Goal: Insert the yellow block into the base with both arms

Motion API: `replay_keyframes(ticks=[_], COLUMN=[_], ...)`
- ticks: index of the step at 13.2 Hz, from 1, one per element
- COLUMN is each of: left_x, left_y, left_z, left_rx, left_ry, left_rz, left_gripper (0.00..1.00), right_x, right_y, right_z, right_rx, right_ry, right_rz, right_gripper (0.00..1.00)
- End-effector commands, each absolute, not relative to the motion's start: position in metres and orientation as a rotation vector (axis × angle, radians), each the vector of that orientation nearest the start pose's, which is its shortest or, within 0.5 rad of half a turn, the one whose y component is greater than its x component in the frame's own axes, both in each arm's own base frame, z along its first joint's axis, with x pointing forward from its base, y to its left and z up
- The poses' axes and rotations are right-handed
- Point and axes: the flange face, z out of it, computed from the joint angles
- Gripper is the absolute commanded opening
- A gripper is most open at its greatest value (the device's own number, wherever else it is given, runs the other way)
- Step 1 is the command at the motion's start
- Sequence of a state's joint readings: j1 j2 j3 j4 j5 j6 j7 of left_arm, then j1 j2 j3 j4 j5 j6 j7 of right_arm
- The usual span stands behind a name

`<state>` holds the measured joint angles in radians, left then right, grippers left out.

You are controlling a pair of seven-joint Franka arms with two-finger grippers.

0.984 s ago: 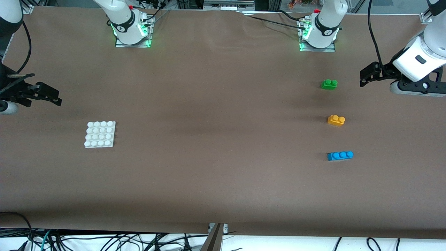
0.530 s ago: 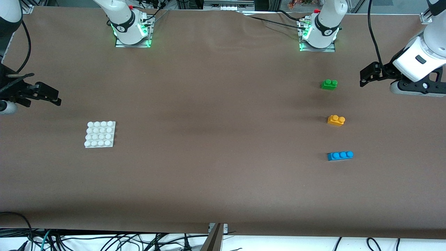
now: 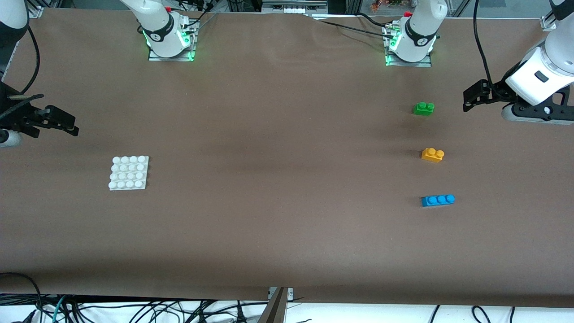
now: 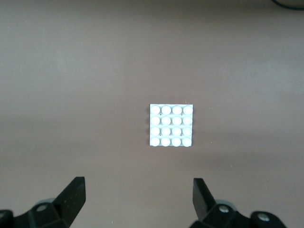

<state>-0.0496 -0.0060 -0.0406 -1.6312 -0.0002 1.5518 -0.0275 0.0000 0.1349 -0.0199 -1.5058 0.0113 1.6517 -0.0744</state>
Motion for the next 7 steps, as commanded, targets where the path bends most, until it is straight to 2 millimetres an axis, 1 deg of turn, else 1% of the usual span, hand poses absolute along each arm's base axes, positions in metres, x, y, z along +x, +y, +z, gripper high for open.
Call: replay_keyframes(ticks=[1,2,4,7], left_x=[0.545,0.545,0.545,0.545], left_y=[-0.049,-0.048,-0.048,-0.049], left_z=[0.605,0.605,0.605,0.604], left_rx=[-3.119,-3.119,-3.119,-3.119], left_ry=[0.098,0.096,0.096,0.098], left_rz=[0.116,0.116,0.116,0.118], left_gripper=[1.0,1.0,1.0,1.0], right_x=[0.609,0.613,0.61,0.617], right_y=[-0.013,-0.017,-0.035,-0.043], right_z=[0.562,0.547,0.521,0.476], right_rx=[-3.143,-3.143,-3.135,-3.163], right_ry=[-0.066,-0.061,-0.021,-0.036], right_rz=[0.06,0.113,0.217,0.235], right_gripper=[1.0,1.0,1.0,1.0])
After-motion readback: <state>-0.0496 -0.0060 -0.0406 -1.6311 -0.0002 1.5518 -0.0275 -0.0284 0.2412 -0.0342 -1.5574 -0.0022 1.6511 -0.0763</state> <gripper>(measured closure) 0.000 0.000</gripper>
